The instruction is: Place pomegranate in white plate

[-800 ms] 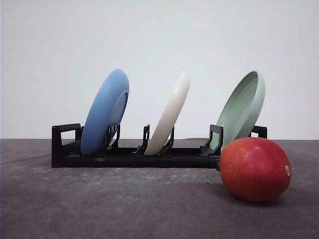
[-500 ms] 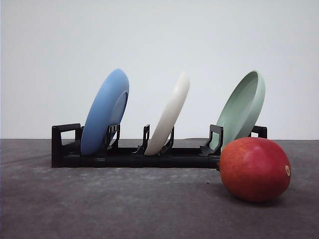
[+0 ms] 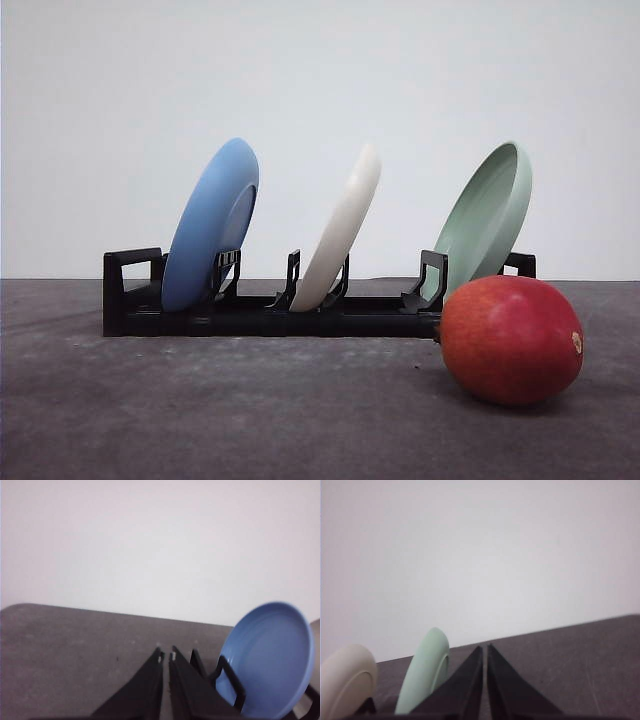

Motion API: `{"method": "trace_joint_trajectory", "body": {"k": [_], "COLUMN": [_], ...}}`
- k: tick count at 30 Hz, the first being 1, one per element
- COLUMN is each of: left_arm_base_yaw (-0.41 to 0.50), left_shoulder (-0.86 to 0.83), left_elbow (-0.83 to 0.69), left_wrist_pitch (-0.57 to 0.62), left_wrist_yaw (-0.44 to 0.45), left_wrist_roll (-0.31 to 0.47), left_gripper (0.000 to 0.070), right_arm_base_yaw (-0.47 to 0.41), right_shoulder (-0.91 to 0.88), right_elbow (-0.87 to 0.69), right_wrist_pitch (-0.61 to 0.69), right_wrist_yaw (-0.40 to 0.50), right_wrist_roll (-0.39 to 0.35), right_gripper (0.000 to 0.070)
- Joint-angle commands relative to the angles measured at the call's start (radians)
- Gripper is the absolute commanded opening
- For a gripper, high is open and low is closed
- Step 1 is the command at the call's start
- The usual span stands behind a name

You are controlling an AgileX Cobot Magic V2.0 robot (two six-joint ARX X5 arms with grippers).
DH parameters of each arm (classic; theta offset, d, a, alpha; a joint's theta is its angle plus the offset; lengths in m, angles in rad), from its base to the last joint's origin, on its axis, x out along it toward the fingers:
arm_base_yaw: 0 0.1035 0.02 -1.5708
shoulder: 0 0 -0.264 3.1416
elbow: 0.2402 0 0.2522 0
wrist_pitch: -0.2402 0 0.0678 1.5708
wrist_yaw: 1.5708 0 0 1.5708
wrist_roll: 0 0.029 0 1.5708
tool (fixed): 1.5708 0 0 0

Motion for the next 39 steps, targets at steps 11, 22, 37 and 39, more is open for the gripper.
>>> {"method": "trace_joint_trajectory", "body": {"k": [11,22,37,39], "left_arm_base_yaw": [0.000,0.000,-0.198,-0.241], "left_shoulder": [0.131,0.394,0.601,0.617], "left_elbow": [0.351,0.594,0.638,0.640], "left_wrist_pitch": [-0.446,-0.782,-0.757,-0.732], "left_wrist_yaw": [-0.026,0.020,0.081,0.081], "left_wrist_roll": [-0.050,-0.038,0.043,0.059], "left_gripper": [0.0003,0.0003,0.0003,0.0003], "right_arm_base_yaw": [0.000,0.000,0.134,0.181], "right_shoulder": [0.054,0.261,0.466,0.466], "right_elbow": [0.352,0.472,0.475,0.475], "right_wrist_pitch": [-0.549,-0.732,-0.731,-0.731], "right_wrist_yaw": [-0.023,-0.171,-0.233,-0.232], "right_wrist_roll": [0.103,0.024,-0.130,-0.153], "right_gripper": [0.0005,0.0005,0.0006,0.0006]}}
